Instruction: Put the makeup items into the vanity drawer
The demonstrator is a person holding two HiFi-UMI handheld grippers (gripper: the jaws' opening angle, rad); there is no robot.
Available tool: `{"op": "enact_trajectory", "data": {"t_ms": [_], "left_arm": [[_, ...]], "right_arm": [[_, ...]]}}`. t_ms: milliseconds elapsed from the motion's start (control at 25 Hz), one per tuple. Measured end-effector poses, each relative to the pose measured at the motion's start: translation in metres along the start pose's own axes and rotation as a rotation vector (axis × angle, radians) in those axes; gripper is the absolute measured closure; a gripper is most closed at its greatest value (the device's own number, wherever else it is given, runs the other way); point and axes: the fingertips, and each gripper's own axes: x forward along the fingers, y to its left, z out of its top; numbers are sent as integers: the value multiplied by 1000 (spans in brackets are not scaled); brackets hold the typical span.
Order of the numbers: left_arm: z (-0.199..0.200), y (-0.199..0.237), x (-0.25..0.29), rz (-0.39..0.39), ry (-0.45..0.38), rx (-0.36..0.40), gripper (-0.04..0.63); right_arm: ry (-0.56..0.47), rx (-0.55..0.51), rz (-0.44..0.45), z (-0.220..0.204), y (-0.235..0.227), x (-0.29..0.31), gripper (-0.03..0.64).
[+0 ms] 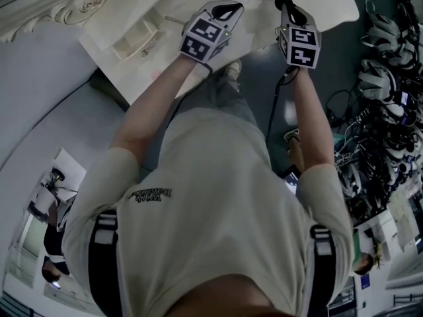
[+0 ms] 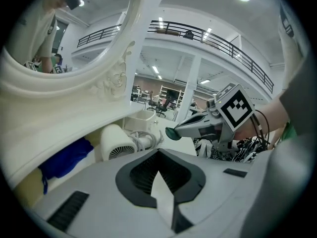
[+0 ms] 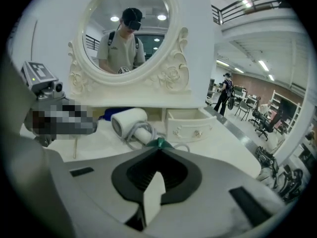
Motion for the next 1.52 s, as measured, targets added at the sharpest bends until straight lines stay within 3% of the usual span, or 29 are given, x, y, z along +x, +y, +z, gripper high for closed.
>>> {"op": "enact_trajectory", "data": {"t_ms": [360,520,920,1120,1320,1520], "left_arm": [[72,-10,-66,60,-172,38,581],[105,-21,-106,82,-230,113,581],[172,-78,-223,96,-465,194,581],[170,-108,-265,87,-501,225,581],[156,-123,-295,102,-525,172,581],[153,-129,-305,98,-523,178,581]], "right_arm": [[-240,-40,30,89,26,-93,611],[-353,-55,54,121,44,-143,612],[-558,-76,86,157,89,-262,612],[-606,-78,115,154,118,-302,611],[-647,-66,138,145,145,-332,612],[-664,-66,138,145,154,-347,612]]}}
